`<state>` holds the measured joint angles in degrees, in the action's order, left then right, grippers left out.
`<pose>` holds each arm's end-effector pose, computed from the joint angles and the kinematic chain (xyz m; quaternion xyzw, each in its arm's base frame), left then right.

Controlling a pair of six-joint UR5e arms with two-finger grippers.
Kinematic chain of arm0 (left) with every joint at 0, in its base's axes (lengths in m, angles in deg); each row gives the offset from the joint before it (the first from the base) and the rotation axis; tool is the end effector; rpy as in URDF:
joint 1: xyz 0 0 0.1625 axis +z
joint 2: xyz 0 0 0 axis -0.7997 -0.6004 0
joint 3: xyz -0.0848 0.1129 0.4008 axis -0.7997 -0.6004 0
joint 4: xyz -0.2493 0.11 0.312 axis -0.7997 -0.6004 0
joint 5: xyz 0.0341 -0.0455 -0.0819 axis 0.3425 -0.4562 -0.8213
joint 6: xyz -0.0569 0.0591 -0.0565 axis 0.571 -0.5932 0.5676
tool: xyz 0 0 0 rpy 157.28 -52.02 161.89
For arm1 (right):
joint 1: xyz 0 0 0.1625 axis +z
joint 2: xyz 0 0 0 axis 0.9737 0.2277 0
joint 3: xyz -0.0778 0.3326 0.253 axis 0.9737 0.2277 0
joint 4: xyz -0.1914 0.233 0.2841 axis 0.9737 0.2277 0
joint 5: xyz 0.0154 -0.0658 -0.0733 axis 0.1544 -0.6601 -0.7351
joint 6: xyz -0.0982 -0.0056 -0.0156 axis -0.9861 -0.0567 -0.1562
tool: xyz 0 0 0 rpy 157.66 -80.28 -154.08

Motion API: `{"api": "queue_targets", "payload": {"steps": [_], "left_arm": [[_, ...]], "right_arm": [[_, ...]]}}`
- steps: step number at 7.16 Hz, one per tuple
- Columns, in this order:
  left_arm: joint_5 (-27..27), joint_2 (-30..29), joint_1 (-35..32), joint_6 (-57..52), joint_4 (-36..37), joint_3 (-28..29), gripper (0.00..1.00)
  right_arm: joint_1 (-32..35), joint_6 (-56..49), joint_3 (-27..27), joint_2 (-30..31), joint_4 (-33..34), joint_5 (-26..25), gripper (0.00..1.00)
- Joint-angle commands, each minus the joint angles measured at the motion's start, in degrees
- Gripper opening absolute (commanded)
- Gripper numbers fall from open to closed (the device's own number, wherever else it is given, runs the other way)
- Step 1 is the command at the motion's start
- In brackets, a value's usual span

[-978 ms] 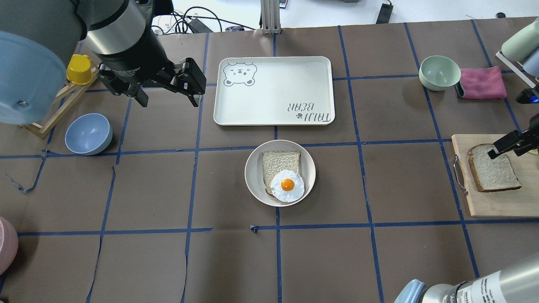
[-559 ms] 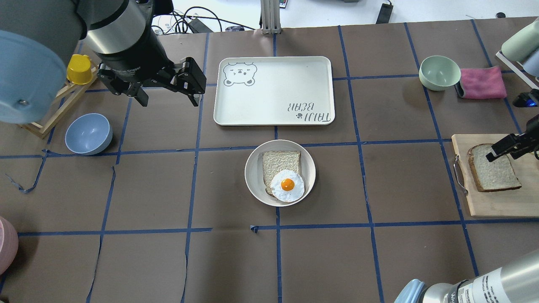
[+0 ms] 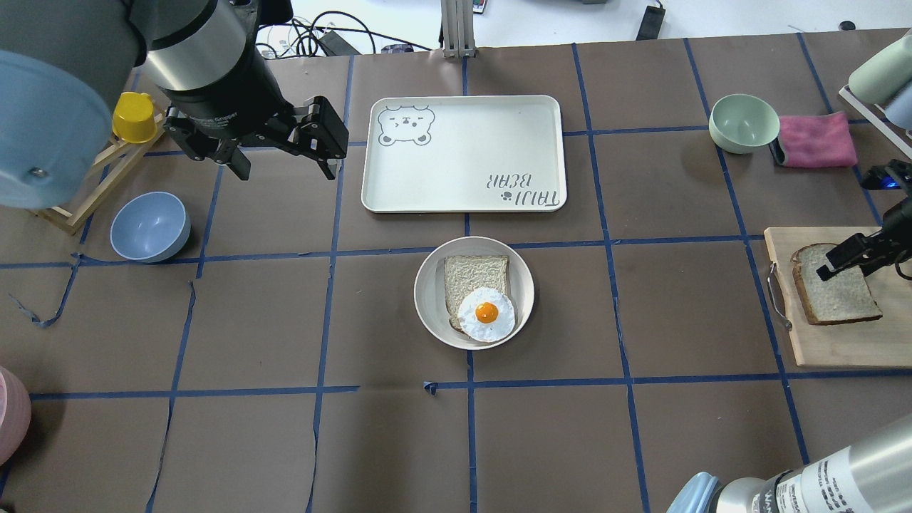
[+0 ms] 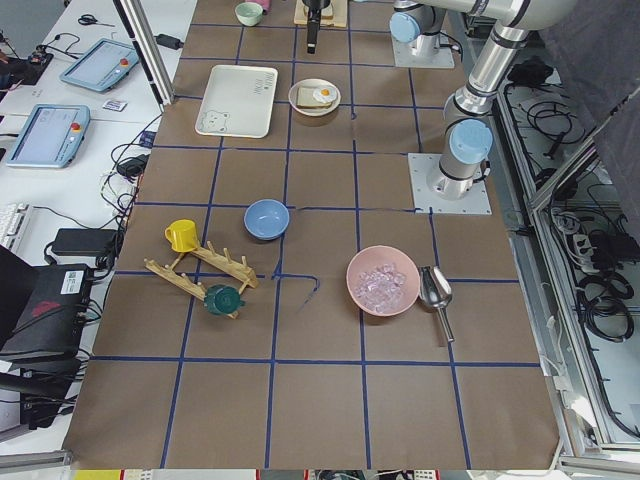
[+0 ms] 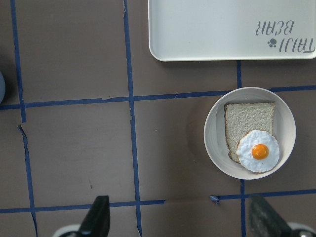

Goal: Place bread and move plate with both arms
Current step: 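Lower the right gripper onto the bread slice edge and close on it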

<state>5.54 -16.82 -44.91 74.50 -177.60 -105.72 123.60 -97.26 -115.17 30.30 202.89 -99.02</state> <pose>-0.1993 -0.4557 0.5283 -0.0239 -0.9989 0.0400 0.0066 -0.2712 -0.4941 0.1880 -0.0786 0.9880 0.0576 0.1197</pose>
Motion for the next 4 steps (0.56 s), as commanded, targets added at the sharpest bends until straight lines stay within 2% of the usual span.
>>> {"api": "queue_targets", "payload": {"steps": [1,2,3,4], "left_arm": [[0.0,0.0,0.0,0.0,0.0,-0.1,1.00],[0.0,0.0,0.0,0.0,0.0,-0.1,1.00],[0.0,0.0,0.0,0.0,0.0,-0.1,1.00],[0.0,0.0,0.0,0.0,0.0,-0.1,1.00]], "right_arm": [[0.0,0.2,0.0,0.0,-0.2,-1.5,0.39],[0.0,0.4,0.0,0.1,-0.4,-3.1,0.16],[0.0,0.6,0.0,0.1,-0.3,-3.1,0.04],[0.0,0.8,0.0,0.1,-0.3,-3.2,0.00]]}}
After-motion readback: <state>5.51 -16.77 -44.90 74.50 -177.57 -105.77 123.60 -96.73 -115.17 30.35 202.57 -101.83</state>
